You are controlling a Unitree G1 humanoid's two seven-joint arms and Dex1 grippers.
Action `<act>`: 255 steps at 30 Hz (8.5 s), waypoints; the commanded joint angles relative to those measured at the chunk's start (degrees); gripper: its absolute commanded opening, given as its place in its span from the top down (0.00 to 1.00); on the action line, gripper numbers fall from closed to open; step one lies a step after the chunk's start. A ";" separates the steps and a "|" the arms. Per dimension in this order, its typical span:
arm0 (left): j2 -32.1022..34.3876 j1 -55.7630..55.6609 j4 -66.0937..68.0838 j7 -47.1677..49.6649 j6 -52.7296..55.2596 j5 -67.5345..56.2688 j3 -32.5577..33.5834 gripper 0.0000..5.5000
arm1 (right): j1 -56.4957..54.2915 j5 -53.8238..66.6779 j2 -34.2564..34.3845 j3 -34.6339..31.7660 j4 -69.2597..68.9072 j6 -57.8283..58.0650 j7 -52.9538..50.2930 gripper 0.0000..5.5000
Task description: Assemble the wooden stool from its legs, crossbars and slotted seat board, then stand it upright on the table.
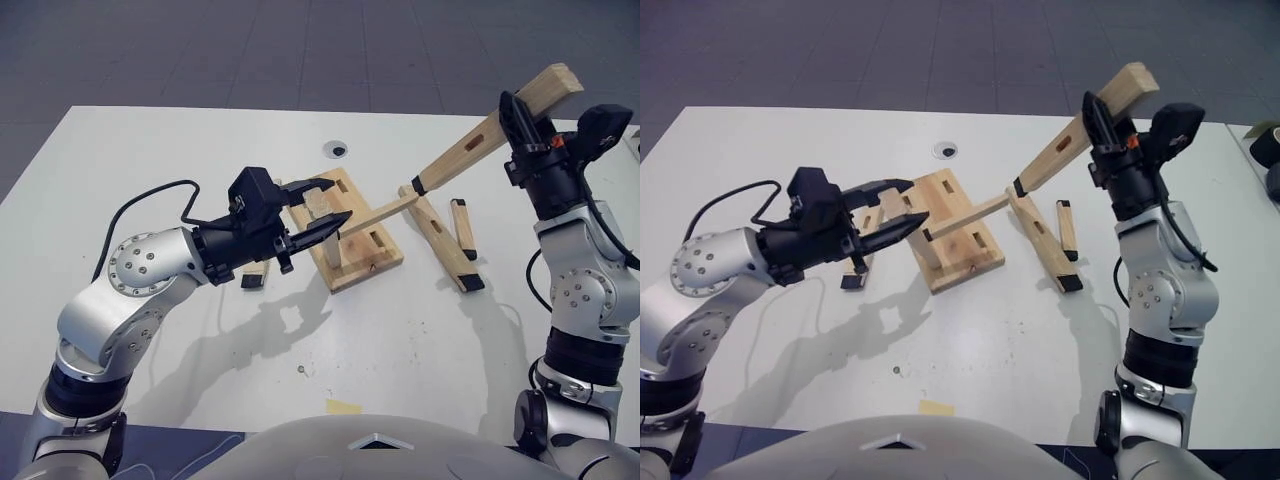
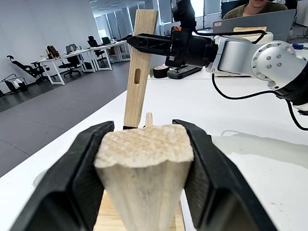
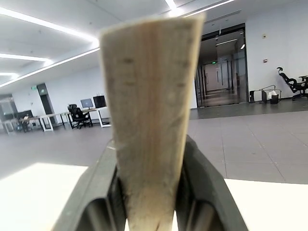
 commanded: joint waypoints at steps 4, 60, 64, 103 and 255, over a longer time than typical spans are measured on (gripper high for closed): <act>-2.23 1.73 4.31 0.63 0.99 5.14 -3.61 0.63 | 3.13 -5.33 0.78 4.35 -1.69 -2.35 2.55 0.82; -5.29 4.81 3.54 0.87 -1.74 12.62 -7.59 0.63 | 2.54 -3.53 2.66 10.62 -16.91 6.16 7.65 0.81; -5.19 4.55 3.43 0.81 -1.61 12.53 -7.57 0.63 | 3.19 -8.84 -0.89 14.41 -18.08 4.65 9.95 0.81; -5.87 3.83 4.65 0.76 -2.36 13.68 -7.58 0.63 | -1.23 5.80 -6.97 10.97 -9.93 32.55 -0.18 0.81; -11.18 -7.92 8.86 -5.24 1.70 7.91 2.20 0.63 | 5.57 -12.75 -7.70 27.27 -1.55 22.19 -0.50 0.79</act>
